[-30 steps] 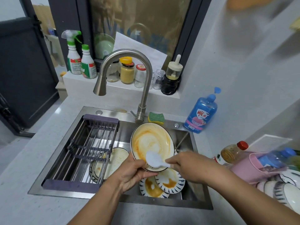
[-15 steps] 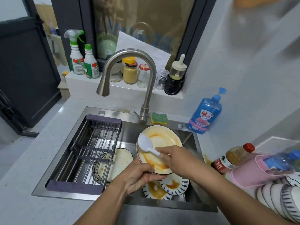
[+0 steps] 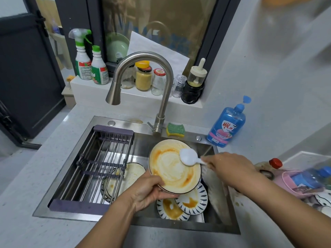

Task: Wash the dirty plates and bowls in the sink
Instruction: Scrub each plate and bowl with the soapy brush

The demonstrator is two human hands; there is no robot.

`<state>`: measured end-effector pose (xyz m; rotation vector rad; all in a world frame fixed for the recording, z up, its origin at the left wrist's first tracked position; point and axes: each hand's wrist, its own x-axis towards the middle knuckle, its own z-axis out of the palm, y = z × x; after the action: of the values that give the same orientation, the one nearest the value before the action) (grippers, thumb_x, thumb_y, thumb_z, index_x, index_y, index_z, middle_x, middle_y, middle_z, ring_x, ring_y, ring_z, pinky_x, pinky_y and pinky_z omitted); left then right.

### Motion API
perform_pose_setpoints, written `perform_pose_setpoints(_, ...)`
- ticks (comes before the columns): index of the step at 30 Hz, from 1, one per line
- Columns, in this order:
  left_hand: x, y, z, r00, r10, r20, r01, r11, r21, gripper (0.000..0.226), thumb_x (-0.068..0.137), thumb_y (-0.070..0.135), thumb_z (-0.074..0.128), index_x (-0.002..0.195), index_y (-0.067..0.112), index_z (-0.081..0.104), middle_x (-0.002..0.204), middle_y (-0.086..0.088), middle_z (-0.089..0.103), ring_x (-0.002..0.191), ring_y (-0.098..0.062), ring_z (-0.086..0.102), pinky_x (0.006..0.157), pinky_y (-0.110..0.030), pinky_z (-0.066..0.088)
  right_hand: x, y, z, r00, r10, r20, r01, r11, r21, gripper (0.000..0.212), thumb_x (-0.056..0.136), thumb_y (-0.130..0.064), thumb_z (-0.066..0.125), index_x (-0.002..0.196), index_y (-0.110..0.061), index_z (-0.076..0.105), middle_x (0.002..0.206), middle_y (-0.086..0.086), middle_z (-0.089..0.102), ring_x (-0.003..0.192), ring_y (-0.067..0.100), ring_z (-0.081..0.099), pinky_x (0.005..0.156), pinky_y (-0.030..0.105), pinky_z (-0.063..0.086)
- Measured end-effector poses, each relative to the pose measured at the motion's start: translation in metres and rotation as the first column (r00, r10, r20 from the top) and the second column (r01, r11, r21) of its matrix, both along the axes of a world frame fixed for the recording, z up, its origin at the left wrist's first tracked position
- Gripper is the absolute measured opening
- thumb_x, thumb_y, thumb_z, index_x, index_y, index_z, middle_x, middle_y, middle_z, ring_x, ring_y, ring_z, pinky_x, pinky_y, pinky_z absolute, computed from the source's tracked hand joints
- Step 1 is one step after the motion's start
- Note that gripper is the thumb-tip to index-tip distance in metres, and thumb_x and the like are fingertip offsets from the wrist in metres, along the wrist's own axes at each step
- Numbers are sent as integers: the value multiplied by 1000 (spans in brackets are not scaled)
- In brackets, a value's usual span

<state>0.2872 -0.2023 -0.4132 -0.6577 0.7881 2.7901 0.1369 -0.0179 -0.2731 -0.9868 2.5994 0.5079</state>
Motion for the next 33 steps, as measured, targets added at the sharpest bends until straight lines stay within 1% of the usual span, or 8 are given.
perform_pose_setpoints(5, -8, 6, 2, 992, -121, 16, 122, 988, -90, 68, 86, -26, 36, 141, 11, 47, 134, -32, 60, 112, -56, 63, 77, -71, 55, 10, -21, -8, 976, 171, 136, -151, 978, -146, 40, 105, -52, 38, 144, -61, 36, 130, -6, 61, 116, 24, 60, 88, 41, 52)
perform_pose_setpoints(9, -7, 2, 1, 995, -102, 22, 104, 989, -106, 66, 87, -26, 34, 136, 14, 50, 131, -27, 64, 110, -54, 65, 77, -71, 55, 8, -23, -19, 988, 157, -6, -157, 986, -49, 50, 108, -29, 35, 150, -56, 26, 125, 4, 56, 112, 33, 62, 80, 38, 47)
perform_pose_setpoints(14, -13, -3, 6, 995, 81, 53, -66, 968, -241, 62, 89, -21, 41, 138, 16, 47, 132, -21, 61, 109, -49, 66, 62, -58, 62, -1, -2, -29, 994, -26, 102, 30, 999, -36, 38, 106, -26, 40, 138, -43, 50, 125, 1, 65, 104, 25, 64, 88, 40, 54)
perform_pose_setpoints(17, -16, -2, 4, 985, 165, 60, -141, 947, -290, 38, 101, 6, 57, 137, 15, 49, 126, -18, 67, 104, -42, 71, 60, -54, 62, 25, -1, -31, 926, -39, 376, 72, 995, -75, 37, 107, -36, 42, 143, -40, 53, 138, -6, 60, 114, 17, 61, 98, 34, 49)
perform_pose_setpoints(19, -17, -2, 2, 980, 174, 94, -142, 949, -280, 48, 102, 36, 57, 141, 12, 45, 128, -20, 67, 102, -42, 72, 66, -57, 61, 39, -5, -31, 879, -35, 476, 122, 981, -154, 39, 107, -41, 44, 145, -42, 51, 140, -9, 59, 114, 14, 61, 100, 34, 50)
perform_pose_setpoints(23, -21, -2, 2, 983, 151, 101, -127, 969, -213, 62, 98, 57, 45, 145, 17, 41, 134, -20, 61, 101, -44, 73, 74, -64, 59, 42, -13, -35, 932, -10, 362, 122, 950, -287, 40, 106, -46, 41, 146, -50, 45, 115, -9, 67, 84, 7, 60, 80, 34, 54)
perform_pose_setpoints(29, -27, 10, 7, 996, 76, 44, -67, 983, -173, 54, 101, 53, 45, 144, 20, 45, 130, -15, 69, 111, -40, 70, 84, -68, 56, 15, -30, -32, 997, -44, 64, 59, 967, -248, 46, 108, -36, 34, 152, -50, 28, 123, 7, 61, 108, 32, 62, 86, 43, 52)
perform_pose_setpoints(33, -27, -5, 6, 982, 186, 19, -168, 923, -346, 34, 101, 49, 48, 131, 33, 49, 127, -7, 68, 106, -32, 73, 79, -62, 60, 3, -14, -34, 994, -99, 44, 102, 992, -79, 42, 103, -19, 46, 139, -39, 48, 125, 3, 65, 106, 26, 64, 81, 37, 52)
